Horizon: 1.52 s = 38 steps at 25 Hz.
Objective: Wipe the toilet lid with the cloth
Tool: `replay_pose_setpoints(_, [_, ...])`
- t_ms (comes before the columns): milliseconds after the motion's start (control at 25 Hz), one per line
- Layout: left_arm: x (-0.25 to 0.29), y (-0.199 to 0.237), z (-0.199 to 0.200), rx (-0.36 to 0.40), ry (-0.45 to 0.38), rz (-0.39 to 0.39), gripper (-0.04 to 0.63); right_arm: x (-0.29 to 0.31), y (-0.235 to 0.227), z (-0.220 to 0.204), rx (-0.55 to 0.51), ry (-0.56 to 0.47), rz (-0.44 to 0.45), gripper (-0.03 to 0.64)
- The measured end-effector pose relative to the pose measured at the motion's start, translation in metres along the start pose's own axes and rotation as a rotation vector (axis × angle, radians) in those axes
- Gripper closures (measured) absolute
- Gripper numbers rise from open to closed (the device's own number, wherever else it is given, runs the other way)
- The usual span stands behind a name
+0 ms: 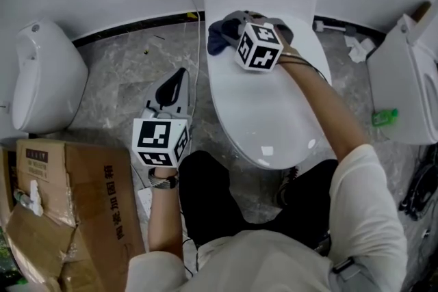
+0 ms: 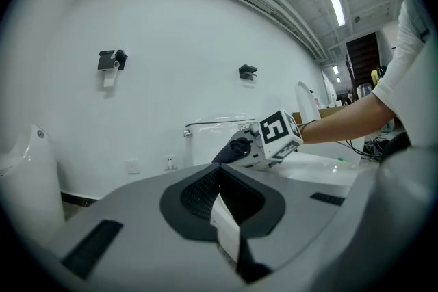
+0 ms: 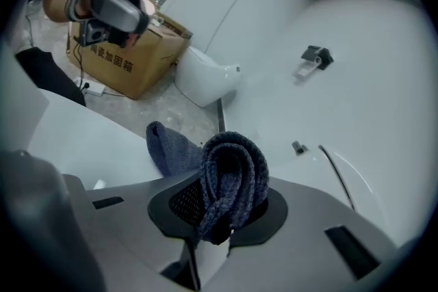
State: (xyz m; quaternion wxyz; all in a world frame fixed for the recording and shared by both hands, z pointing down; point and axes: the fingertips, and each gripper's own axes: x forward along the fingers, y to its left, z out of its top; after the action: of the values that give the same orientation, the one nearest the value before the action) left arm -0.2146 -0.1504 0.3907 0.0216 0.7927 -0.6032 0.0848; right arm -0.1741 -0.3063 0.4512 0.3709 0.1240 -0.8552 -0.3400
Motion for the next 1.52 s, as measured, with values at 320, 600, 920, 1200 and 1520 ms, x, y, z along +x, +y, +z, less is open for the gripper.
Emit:
replay_pose_setpoints(320, [0.002,-0.005,0.001,0.014,0.01,-0.039,0.595,-0.07,0.112,0.056,-0.073,-0.169,0.136,0.537])
replay_pose_setpoints(600, [0.019,-0.03,0.008,0.022,-0.007,-0.108,0.594,-0.157,0.19,0.056,-0.085,-0.273,0.227,0.537])
replay_pose_setpoints(920, [0.043,-0.074,0.02,0.045,-0.019,-0.21,0.595,-0.243,0.243,0.016,-0.12,-0.3,0.311,0.537])
replay_pose_setpoints(1200, [0.063,-0.107,0.023,0.058,-0.015,-0.291,0.595,-0.285,0.23,-0.059,-0.079,-0.198,0.273,0.537])
replay_pose_setpoints(1520, [0.081,-0.131,0.029,0.072,-0.012,-0.333,0.595,-0.267,0.123,-0.171,0.256,-0.148,-0.05,0.535])
